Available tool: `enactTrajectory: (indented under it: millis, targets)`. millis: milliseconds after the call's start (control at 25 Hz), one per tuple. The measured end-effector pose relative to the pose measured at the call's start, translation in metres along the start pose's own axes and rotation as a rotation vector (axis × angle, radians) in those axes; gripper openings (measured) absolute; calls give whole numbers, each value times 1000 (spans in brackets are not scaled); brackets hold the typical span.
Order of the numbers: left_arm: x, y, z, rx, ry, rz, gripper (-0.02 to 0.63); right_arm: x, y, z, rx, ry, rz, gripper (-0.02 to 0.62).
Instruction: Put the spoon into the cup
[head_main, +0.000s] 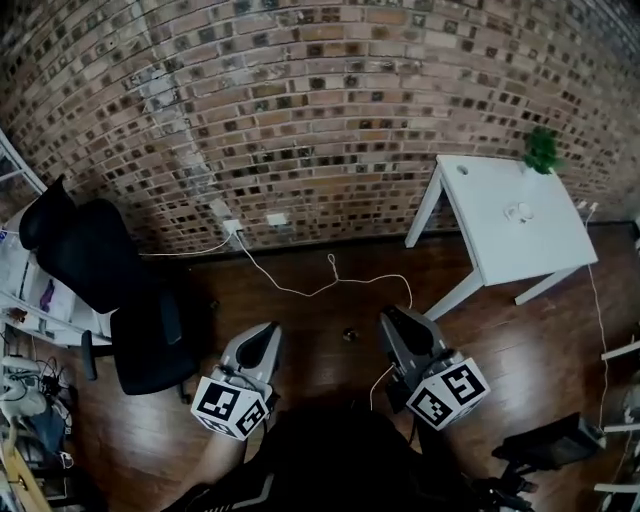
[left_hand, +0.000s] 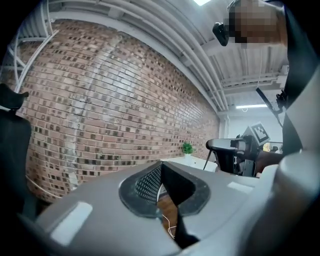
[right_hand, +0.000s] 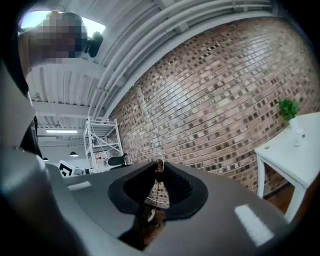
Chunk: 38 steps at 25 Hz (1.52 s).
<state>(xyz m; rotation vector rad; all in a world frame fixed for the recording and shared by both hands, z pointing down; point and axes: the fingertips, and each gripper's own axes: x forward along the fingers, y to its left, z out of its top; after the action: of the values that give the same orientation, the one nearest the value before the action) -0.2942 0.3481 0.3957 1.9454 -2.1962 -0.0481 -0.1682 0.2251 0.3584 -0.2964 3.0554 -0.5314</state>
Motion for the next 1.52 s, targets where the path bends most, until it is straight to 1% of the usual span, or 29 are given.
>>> enactTrajectory:
  millis: [120, 240, 320, 440, 560, 680, 840, 960, 1120, 1280, 1400, 1520]
  targets:
    - [32, -21, 7, 37, -7, -18, -8, -15, -29, 8, 1, -8, -2, 58]
    - [57, -34, 15, 61, -12, -4, -8, -29, -58, 14, 10, -18, -10, 58]
    - [71, -42, 17, 62, -15, -2, -8, -36, -75, 18, 5, -20, -19, 58]
    - [87, -53, 13, 46, -4, -28, -8, -42, -94, 23, 7, -24, -46, 58]
    - [103, -54, 4, 30, 10, -77, -8, -42, -104, 29, 1, -43, -78, 58]
    - [125, -54, -3, 19, 12, -135, -8, -41, -118, 29, -1, -50, -139, 58]
    - [151, -52, 5, 32, 10, -203, -8, -42, -125, 40, -14, -73, -202, 58]
    - [165, -56, 10, 26, 5, -272, -8, -43, -136, 48, -20, -77, -267, 58]
    - [177, -49, 7, 9, 37, -339, -8, -42, -140, 52, -22, -79, -343, 58]
    - [191, -46, -12, -24, 72, -412, -8, -55, -146, 48, -26, -68, -444, 58]
    - [202, -51, -22, -20, 96, -462, -8, -67, -147, 46, -18, -72, -499, 58]
    - [204, -64, -22, -18, 95, -496, -8, -81, -148, 43, -8, -75, -536, 58]
